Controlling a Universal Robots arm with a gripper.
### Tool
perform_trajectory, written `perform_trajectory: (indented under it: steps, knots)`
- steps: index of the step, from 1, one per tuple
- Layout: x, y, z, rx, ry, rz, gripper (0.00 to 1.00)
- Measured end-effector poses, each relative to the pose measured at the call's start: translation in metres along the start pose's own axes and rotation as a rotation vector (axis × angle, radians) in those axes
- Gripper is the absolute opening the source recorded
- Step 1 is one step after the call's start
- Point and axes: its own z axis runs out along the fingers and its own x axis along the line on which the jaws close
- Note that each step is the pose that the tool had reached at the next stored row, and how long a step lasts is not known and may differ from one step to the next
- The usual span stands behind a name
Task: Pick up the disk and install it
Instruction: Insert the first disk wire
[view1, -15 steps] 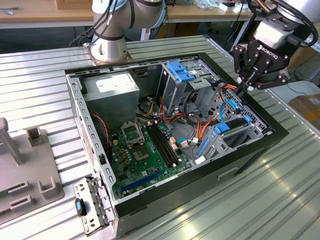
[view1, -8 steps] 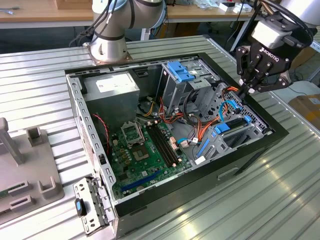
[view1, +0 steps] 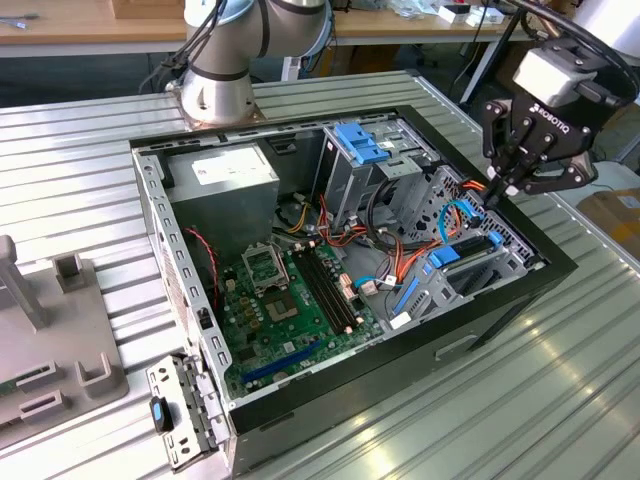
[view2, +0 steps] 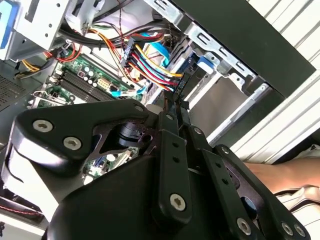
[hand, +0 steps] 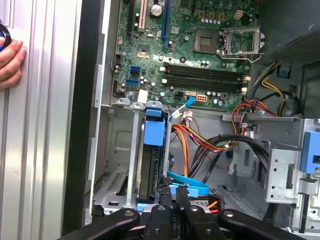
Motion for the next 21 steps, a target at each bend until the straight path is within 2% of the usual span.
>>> perform_trajectory:
  steps: [5, 7, 10, 11, 12, 13, 14, 17, 21]
  knots:
    - [0.0187, 0.0014, -0.0005, 0.0004, -0.0002, 0.017, 0.16]
    - [0.0220, 0.0016, -0.0005, 0.0007, -0.0034, 0.019, 0.16]
    - [0.0221, 0.0016, -0.0005, 0.0007, -0.0035, 0.019, 0.16]
    - [0.0222, 0.0016, -0.0006, 0.0010, -0.0094, 0.019, 0.16]
    - [0.0222, 0.0017, -0.0005, 0.0029, -0.0374, 0.019, 0.16]
    - [0.0222, 0.0017, -0.0005, 0.0055, -0.0771, 0.019, 0.16]
    - [0.0228, 0.0018, -0.0003, 0.0062, -0.0873, 0.020, 0.16]
    - [0.0246, 0.0018, 0.0019, 0.0077, -0.0872, 0.042, 0.16]
    - [0.0260, 0.0021, 0.0114, 0.0099, -0.0865, 0.074, 0.16]
